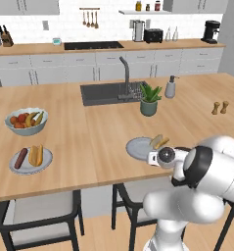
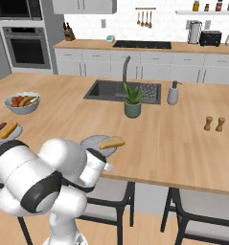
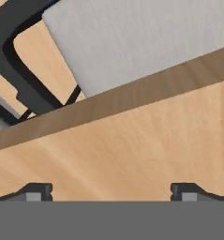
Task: Place one bun and one sausage from the bowl on each plate.
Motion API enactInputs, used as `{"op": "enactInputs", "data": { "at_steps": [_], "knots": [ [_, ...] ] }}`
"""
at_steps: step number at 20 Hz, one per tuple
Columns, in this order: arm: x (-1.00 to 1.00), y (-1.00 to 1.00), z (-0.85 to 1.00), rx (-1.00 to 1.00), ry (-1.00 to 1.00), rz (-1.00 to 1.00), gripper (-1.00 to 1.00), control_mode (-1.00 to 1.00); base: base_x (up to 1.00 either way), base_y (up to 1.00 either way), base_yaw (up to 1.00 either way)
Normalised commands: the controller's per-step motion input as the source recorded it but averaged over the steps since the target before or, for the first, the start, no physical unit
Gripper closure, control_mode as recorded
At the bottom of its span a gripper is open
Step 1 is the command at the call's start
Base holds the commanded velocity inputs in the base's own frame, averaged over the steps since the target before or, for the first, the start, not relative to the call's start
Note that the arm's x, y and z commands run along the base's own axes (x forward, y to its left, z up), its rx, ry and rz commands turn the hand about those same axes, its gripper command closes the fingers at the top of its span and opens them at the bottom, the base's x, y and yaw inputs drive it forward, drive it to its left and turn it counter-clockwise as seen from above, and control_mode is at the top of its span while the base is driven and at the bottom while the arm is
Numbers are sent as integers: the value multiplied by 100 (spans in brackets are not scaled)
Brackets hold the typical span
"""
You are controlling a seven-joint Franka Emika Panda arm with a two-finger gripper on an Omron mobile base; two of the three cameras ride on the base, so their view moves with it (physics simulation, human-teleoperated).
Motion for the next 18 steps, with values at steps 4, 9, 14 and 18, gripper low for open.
{"op": "enactInputs", "data": {
  "at_steps": [4,9,14,18],
  "knots": [
    [-29,13,2,5,20,5,-100,-100,0,0,0],
    [-49,1,100,11,-5,0,-100,-100,0,0,0],
    [-27,33,100,20,-9,-1,-100,-100,0,0,0],
    [0,16,100,30,-13,-4,-100,-100,0,0,0]
  ]
}}
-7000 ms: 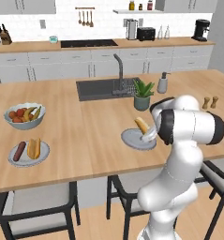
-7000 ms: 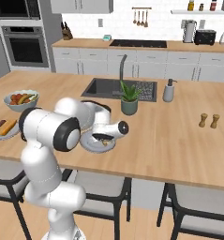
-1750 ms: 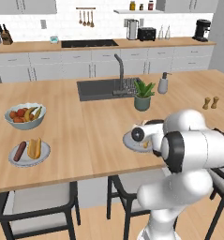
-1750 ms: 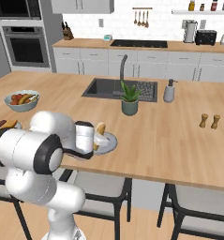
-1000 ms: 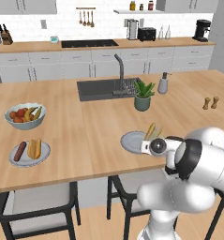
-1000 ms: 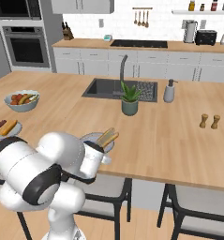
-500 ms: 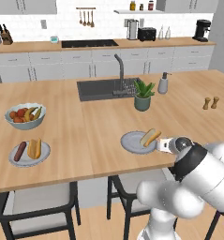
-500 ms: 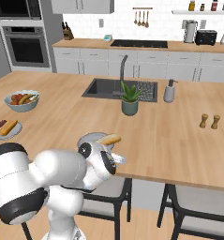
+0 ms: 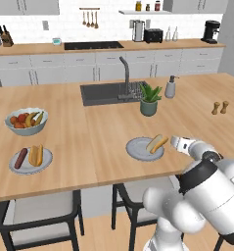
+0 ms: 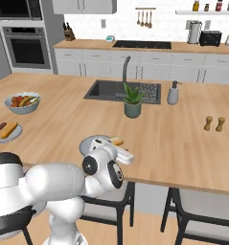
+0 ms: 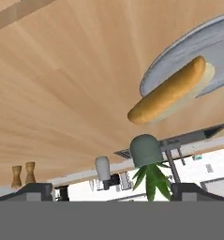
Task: Place one bun and one sausage from the bowl on each plate.
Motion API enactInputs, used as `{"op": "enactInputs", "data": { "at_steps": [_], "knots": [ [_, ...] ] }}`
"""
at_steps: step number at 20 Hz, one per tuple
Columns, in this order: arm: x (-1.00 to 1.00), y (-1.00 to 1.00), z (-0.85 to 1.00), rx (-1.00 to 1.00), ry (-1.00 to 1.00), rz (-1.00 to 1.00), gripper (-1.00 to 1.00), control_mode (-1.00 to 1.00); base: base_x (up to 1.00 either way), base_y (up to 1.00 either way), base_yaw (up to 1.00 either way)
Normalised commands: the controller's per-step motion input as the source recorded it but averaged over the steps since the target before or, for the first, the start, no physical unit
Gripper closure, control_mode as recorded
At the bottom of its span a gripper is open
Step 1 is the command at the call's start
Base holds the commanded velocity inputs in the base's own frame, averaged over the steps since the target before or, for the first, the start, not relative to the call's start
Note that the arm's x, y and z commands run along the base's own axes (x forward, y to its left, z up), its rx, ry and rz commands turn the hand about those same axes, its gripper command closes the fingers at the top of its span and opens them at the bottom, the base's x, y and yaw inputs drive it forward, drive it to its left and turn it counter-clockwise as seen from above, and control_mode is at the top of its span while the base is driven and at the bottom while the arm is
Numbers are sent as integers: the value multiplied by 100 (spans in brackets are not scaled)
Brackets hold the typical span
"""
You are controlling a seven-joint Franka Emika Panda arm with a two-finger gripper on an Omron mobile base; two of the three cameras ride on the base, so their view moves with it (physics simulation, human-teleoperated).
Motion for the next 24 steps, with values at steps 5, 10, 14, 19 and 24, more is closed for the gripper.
{"op": "enactInputs", "data": {
  "at_steps": [5,10,14,19,24],
  "knots": [
    [-1,0,100,25,-3,-9,-100,-100,0,0,0],
    [-2,18,100,39,-1,-11,-100,-100,0,0,0],
    [0,14,100,60,-6,-21,-100,-100,0,0,0],
    [0,1,100,72,-8,-27,-100,-100,0,0,0],
    [0,0,96,80,-8,-28,-100,-100,0,0,0]
  ]
}}
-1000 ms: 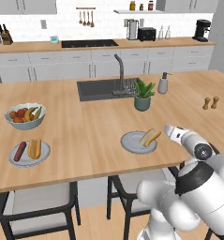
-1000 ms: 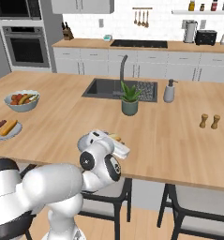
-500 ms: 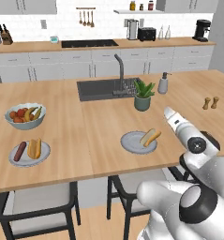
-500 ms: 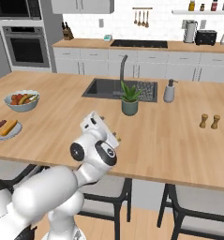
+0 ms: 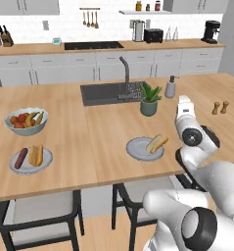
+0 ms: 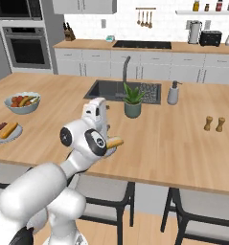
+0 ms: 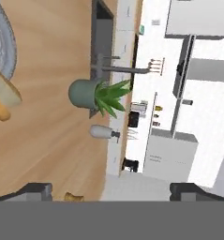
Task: Place one bun and one sausage from the bowl on each plate.
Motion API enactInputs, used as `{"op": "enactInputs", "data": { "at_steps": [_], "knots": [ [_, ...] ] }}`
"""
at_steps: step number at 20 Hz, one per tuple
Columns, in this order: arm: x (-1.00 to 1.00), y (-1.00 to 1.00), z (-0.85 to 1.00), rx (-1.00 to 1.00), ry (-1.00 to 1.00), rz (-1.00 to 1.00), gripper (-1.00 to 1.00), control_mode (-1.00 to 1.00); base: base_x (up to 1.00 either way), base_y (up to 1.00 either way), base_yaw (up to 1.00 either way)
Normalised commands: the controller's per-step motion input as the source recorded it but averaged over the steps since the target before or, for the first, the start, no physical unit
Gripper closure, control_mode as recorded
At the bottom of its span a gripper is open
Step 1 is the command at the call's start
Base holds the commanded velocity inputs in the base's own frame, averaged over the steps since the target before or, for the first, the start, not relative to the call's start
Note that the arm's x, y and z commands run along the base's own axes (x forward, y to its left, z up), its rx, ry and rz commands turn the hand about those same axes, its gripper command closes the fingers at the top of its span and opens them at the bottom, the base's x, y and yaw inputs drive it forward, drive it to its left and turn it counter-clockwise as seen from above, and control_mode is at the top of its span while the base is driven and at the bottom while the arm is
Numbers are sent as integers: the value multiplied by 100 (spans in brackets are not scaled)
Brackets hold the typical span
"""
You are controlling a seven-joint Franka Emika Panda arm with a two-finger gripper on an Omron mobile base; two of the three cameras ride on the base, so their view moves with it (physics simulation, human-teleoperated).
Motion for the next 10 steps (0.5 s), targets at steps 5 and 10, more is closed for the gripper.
{"op": "enactInputs", "data": {
  "at_steps": [5,10],
  "knots": [
    [-6,-6,67,94,-10,-24,-100,-100,0,0,0],
    [-28,-21,35,100,-13,-18,-100,-100,0,0,0]
  ]
}}
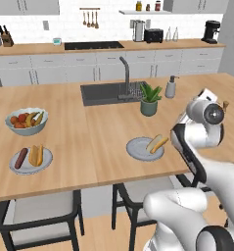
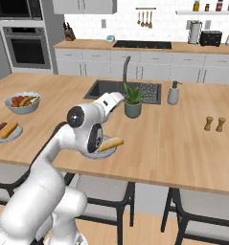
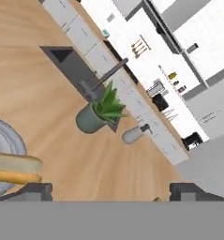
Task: Place one bun and one sausage from the bowl on each plate.
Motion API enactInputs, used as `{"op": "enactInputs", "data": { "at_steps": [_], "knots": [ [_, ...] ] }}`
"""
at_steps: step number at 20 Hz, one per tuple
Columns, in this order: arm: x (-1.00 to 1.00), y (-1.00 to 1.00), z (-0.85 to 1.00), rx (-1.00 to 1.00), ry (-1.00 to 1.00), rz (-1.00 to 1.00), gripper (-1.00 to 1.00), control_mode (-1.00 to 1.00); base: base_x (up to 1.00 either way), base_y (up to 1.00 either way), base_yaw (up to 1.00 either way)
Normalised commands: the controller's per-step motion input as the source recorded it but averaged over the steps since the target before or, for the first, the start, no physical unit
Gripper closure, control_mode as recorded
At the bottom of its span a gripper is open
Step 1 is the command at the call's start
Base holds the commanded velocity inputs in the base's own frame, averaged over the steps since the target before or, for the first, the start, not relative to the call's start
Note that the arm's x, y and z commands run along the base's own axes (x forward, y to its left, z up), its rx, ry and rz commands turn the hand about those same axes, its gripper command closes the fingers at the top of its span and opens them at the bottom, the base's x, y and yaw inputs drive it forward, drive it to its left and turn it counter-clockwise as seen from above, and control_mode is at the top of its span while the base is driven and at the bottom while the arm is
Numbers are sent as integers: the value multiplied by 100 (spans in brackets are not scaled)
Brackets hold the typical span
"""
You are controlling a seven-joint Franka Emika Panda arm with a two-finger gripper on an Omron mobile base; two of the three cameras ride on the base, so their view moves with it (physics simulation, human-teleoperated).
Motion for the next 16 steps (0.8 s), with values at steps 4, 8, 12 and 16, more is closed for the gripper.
{"op": "enactInputs", "data": {
  "at_steps": [4,8,12,16],
  "knots": [
    [-53,-4,20,100,-12,-9,-100,-100,0,0,0],
    [-65,34,5,80,-6,-21,-100,-100,0,0,0],
    [-60,86,0,47,0,-33,-100,-100,0,0,0],
    [-8,74,1,43,8,-18,-100,-100,0,0,0]
  ]
}}
